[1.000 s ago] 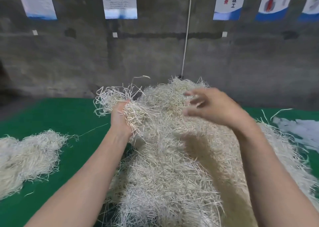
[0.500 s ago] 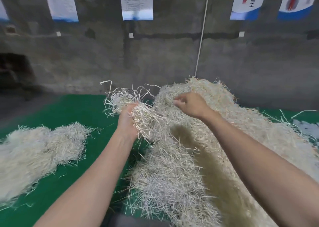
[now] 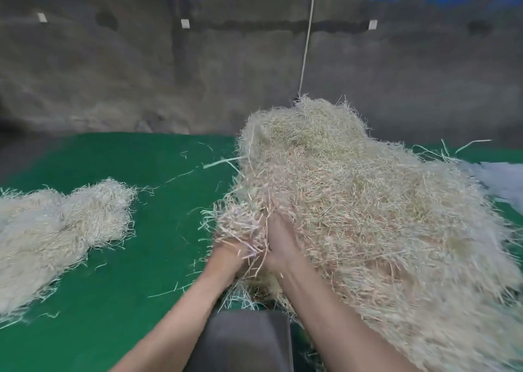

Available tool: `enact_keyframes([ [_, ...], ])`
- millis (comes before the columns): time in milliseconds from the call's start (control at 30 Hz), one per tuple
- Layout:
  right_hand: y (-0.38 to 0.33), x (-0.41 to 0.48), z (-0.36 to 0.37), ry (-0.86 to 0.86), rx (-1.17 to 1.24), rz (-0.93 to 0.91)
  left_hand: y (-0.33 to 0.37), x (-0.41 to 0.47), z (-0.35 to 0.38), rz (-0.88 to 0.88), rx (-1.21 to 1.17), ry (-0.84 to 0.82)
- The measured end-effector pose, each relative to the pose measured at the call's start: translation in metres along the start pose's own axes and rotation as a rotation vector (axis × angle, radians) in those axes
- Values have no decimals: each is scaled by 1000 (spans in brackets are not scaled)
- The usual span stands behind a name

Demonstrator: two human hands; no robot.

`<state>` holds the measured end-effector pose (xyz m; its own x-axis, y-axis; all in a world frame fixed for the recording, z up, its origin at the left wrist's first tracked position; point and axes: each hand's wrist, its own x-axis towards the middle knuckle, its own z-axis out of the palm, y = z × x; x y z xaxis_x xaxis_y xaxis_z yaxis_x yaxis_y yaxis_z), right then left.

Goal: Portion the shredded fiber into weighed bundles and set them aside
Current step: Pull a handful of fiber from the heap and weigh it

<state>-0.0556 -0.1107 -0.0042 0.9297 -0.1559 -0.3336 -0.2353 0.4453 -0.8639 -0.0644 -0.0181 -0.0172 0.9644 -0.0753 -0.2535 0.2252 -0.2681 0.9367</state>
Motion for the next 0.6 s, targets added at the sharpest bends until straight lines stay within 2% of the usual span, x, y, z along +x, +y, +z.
enact_keyframes([
  [67,24,-6,-5,166,-81,-49,-8,-23,-4,18,-284,-89],
  [133,40,-13,-11,297,-231,-246,-24,-32,-10,40,-604,-129],
  [200,57,-23,-11,323,-479,-435,-41,-38,-17,31,-735,-75],
  [267,82,-34,-10,216,-708,-525,-49,-43,-22,39,-577,8],
  [367,109,-48,-4,15,-937,-605,-70,-31,-25,-136,-352,75],
  [433,112,-54,-5,-34,-902,-564,-80,-28,-30,-137,-258,79],
  [533,113,-62,-13,-120,-735,-410,-97,-28,-32,-7,-44,57],
  [600,116,-65,-17,-177,-793,-411,-101,-33,-25,62,70,-18],
])
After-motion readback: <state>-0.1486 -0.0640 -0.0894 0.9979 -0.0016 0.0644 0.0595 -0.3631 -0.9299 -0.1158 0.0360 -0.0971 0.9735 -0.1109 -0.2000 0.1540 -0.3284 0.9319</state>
